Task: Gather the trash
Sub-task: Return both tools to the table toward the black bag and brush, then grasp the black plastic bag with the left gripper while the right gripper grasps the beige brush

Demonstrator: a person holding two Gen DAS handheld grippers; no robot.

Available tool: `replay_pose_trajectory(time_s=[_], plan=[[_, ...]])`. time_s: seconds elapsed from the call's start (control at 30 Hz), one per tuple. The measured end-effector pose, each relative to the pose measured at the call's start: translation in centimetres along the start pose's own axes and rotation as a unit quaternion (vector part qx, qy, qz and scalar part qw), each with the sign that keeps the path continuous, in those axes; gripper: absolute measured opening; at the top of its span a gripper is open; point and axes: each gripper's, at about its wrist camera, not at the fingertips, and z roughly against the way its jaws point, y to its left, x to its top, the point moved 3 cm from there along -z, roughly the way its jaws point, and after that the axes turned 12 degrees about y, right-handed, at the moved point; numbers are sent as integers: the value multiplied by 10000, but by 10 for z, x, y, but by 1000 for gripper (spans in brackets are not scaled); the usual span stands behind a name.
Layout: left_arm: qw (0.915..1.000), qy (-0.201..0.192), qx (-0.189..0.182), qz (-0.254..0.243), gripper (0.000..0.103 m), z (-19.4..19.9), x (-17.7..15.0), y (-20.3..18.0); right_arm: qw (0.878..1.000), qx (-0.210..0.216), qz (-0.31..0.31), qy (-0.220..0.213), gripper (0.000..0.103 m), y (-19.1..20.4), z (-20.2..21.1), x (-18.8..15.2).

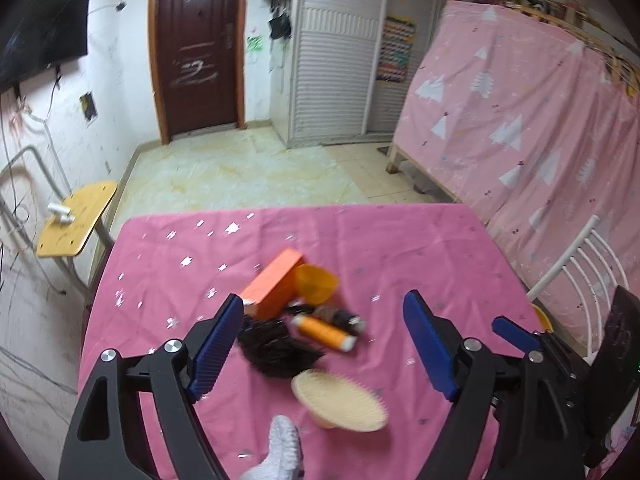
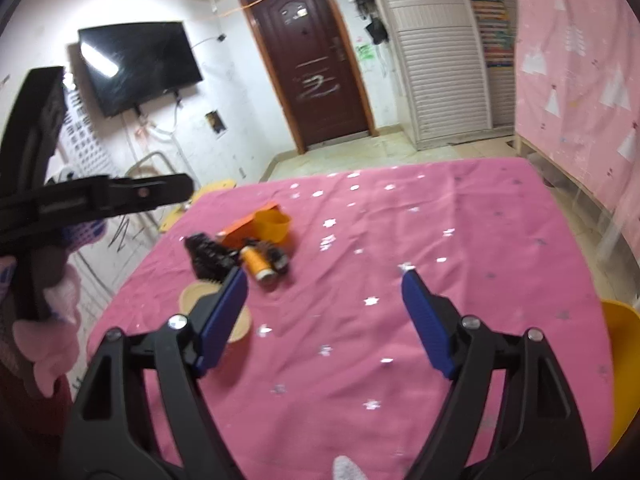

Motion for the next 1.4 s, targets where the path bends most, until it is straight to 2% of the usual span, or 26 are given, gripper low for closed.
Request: replay_pose_trajectory(time_s=[0.07,0.27,0.53,0.6,0.67,0.77,0.87,1.03,1.27,1.3,1.37,1.4], plan=[[9999,80,17,69,74,-7,-1,11,9999,51,70,56,81,7,-5,0],[9993,335,59,157,74,-33,-12,27,9994,104,227,233,81,20,-14,-4],[9958,803,-246,357,74,-75,-22,36,9986,101,335,397,82,27,-22,-10],[9945,874,-341,464,68,-82,-24,40,9983,115,377,439,83,31,-25,-10],[9931,935,-430,558,50,-88,-25,42,9978,140,434,476,84,35,-26,-11],[9915,985,-509,676,32,-94,-29,46,9968,203,567,529,87,46,-28,-11],[9912,939,-556,744,26,-94,-32,51,9953,273,703,602,87,56,-32,-12],[9915,789,-562,863,25,-85,-33,62,9927,349,881,741,87,72,-43,-13],[9922,527,-555,980,25,-64,-32,77,9889,191,1032,1054,87,89,-60,-11],[9921,518,-573,993,25,-63,-32,79,9883,158,1065,1083,84,92,-62,-11],[9919,509,-578,1007,25,-60,-33,86,9868,55,1156,1135,68,97,-67,-10],[9917,508,-588,1027,25,-59,-34,88,9864,15,1171,1151,66,97,-68,-8]])
